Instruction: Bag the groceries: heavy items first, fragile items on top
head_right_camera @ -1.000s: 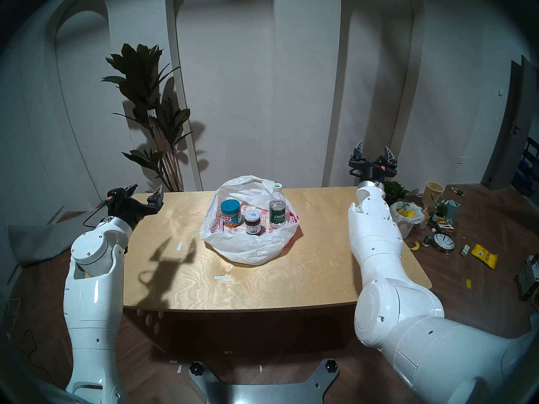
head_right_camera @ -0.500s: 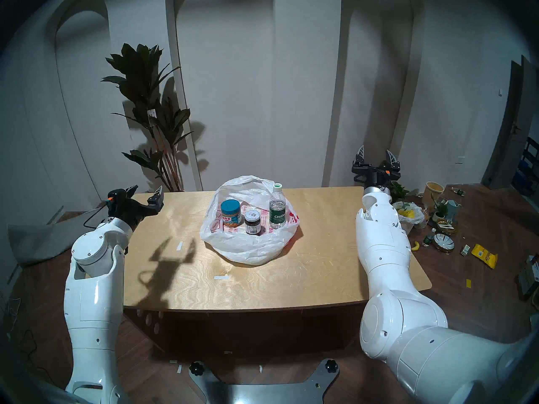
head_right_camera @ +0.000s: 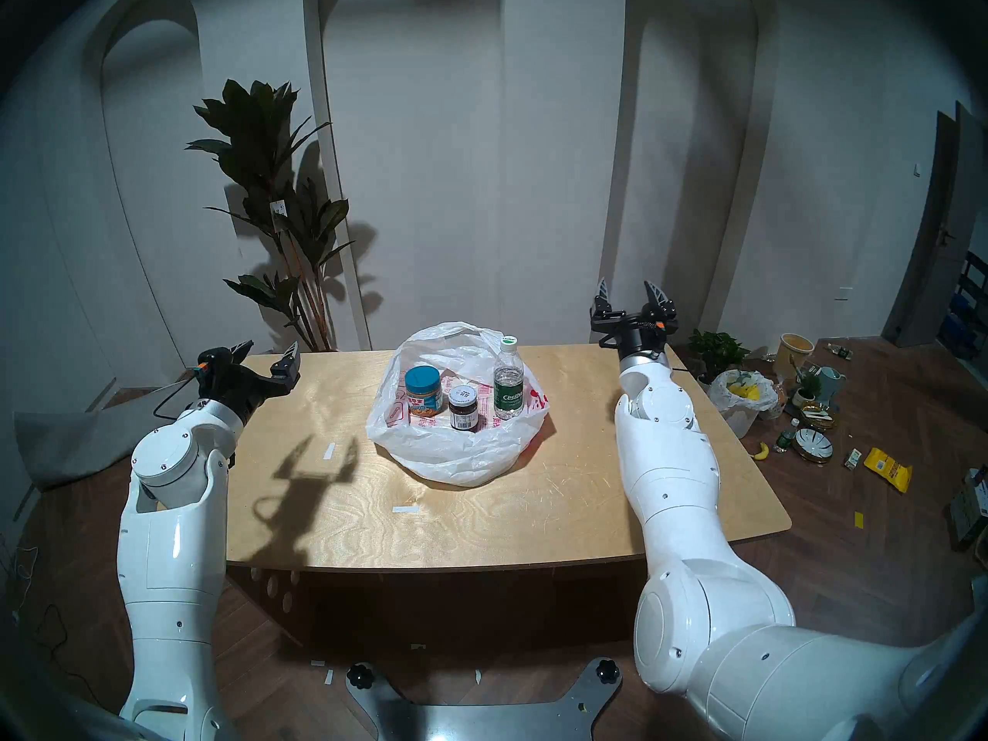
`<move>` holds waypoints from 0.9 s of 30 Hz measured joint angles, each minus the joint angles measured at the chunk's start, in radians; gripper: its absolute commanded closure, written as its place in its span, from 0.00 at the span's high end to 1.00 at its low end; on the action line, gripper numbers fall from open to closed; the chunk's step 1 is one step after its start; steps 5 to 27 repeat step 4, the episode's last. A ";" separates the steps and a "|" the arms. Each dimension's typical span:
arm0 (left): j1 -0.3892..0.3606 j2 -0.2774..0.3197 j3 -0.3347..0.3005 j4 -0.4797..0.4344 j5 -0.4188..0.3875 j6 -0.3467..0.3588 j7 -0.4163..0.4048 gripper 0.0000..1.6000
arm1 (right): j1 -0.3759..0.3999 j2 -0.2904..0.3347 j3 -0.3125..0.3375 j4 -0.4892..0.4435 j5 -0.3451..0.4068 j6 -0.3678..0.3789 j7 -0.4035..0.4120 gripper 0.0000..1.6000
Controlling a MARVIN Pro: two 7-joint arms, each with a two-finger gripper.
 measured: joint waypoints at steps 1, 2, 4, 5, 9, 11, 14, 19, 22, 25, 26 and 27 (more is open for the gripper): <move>0.000 0.000 0.000 0.000 0.000 0.000 0.000 1.00 | -0.011 -0.003 -0.004 -0.009 0.003 0.003 0.009 1.00; 0.000 0.000 0.000 0.000 -0.001 0.000 0.000 1.00 | -0.017 -0.005 -0.006 -0.015 0.005 0.005 0.015 1.00; 0.000 0.001 0.000 0.001 -0.001 0.000 0.000 1.00 | -0.039 -0.008 -0.011 -0.038 0.012 0.009 0.030 1.00; 0.000 0.001 0.000 0.001 -0.001 0.000 0.000 1.00 | -0.039 -0.008 -0.011 -0.038 0.012 0.009 0.030 1.00; 0.000 0.001 0.000 0.001 -0.001 0.000 0.000 1.00 | -0.039 -0.008 -0.011 -0.038 0.012 0.009 0.030 1.00; 0.000 0.001 0.000 0.001 -0.001 0.000 0.000 1.00 | -0.039 -0.008 -0.011 -0.038 0.012 0.009 0.030 1.00; 0.000 0.001 0.000 0.001 -0.001 0.000 0.000 1.00 | -0.039 -0.008 -0.011 -0.038 0.012 0.009 0.030 1.00; 0.000 0.001 0.000 0.001 -0.001 0.000 0.000 1.00 | -0.039 -0.008 -0.011 -0.038 0.012 0.009 0.030 1.00; 0.000 0.001 0.000 0.001 -0.001 0.000 0.000 1.00 | -0.039 -0.008 -0.011 -0.038 0.012 0.009 0.030 1.00; 0.000 0.001 0.000 0.001 -0.001 0.000 0.000 1.00 | -0.039 -0.008 -0.011 -0.038 0.012 0.009 0.030 1.00; 0.000 0.001 0.000 0.001 -0.001 0.000 0.000 1.00 | -0.039 -0.008 -0.011 -0.038 0.012 0.009 0.030 1.00; 0.000 0.001 0.000 0.001 -0.001 0.000 0.000 1.00 | -0.039 -0.008 -0.011 -0.038 0.012 0.009 0.030 1.00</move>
